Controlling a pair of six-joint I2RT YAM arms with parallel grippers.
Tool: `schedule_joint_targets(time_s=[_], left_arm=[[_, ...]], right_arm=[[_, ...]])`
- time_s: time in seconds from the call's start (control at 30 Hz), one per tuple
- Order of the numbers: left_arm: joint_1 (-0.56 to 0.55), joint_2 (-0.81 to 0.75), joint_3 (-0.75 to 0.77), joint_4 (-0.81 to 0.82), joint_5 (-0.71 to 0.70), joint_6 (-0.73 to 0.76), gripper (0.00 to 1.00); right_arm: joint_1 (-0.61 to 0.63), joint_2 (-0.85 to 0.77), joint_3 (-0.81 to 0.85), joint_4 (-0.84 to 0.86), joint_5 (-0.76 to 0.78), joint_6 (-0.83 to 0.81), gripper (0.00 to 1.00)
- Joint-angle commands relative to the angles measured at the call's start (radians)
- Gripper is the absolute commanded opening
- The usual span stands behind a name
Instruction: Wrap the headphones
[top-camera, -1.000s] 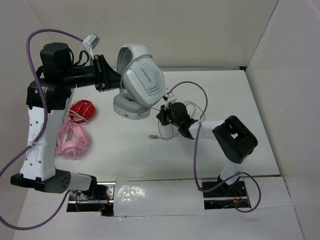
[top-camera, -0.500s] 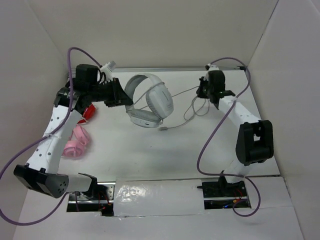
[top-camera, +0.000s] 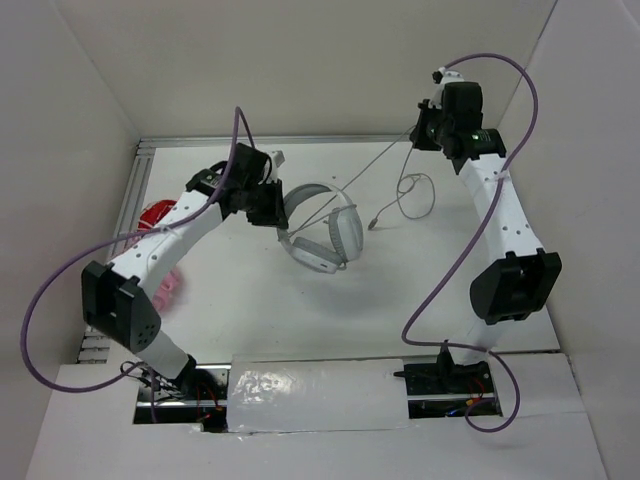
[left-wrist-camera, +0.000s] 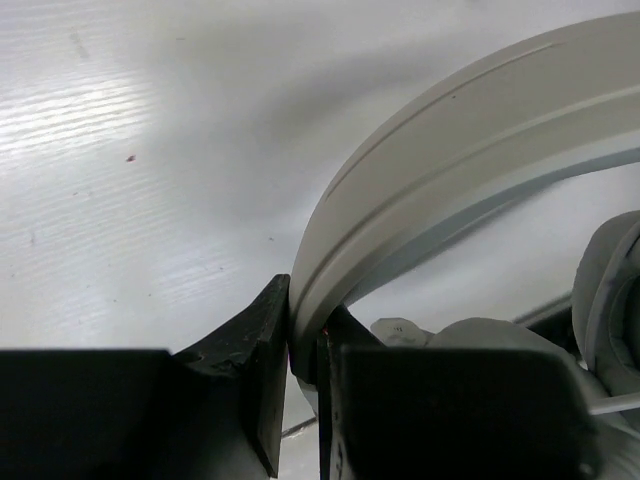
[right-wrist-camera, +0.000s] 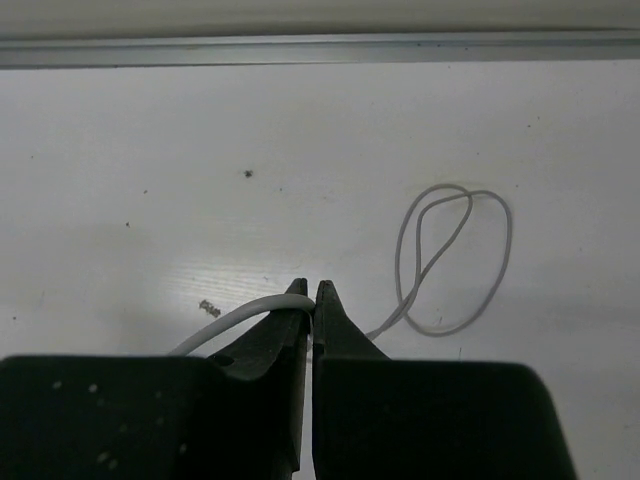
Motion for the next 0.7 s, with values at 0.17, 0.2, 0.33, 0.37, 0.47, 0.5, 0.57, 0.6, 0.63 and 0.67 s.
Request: schedule_joint_targets(time_s=[0.17, 0.2, 0.33, 0.37, 0.47, 0.5, 0.57, 0.6, 0.63, 0.67], left_arm=[[0.059, 0.173, 0.184, -0.274, -0.233, -0.261, 0.0], [0.059, 0.19, 0.207, -0.303, -0.294, -0.282, 0.0], [0.045, 0.268, 0.296, -0.42, -0.35, -0.367, 0.0], [0.039, 0.285, 0.307, -0.431, -0.374, -0.37, 0.0], [0.019, 0.296, 0.332, -0.43, -0.368, -0.382, 0.0], [0.019, 0.294, 0.341, -0.436, -0.368, -0.4, 0.0], [0.019, 0.299, 0.358, -0.445, -0.358, -0.449, 0.0], [0.021, 0.302, 0.387, -0.462, -0.354, -0.466, 0.0], [0.024, 0.312, 0.402, -0.468, -0.354, -0.497, 0.0], [0.025, 0.319, 0.449, -0.503, -0.367, -0.523, 0.0]], right_arm=[[0.078, -0.196, -0.024, -0.09, -0.037, -0.059, 0.0], [0.096, -0.212, -0.028, -0.093, -0.06, -0.065, 0.0], [0.218, -0.264, -0.024, -0.115, -0.19, -0.082, 0.0], [0.242, -0.255, 0.007, -0.126, -0.233, -0.086, 0.0], [0.307, -0.189, 0.1, -0.172, -0.307, -0.062, 0.0], [0.316, -0.168, 0.126, -0.198, -0.348, -0.045, 0.0], [0.343, -0.103, 0.189, -0.242, -0.489, -0.023, 0.0], [0.357, -0.092, 0.196, -0.247, -0.531, -0.02, 0.0], [0.386, -0.088, 0.171, -0.238, -0.572, -0.017, 0.0], [0.405, -0.094, 0.145, -0.207, -0.641, -0.01, 0.0]])
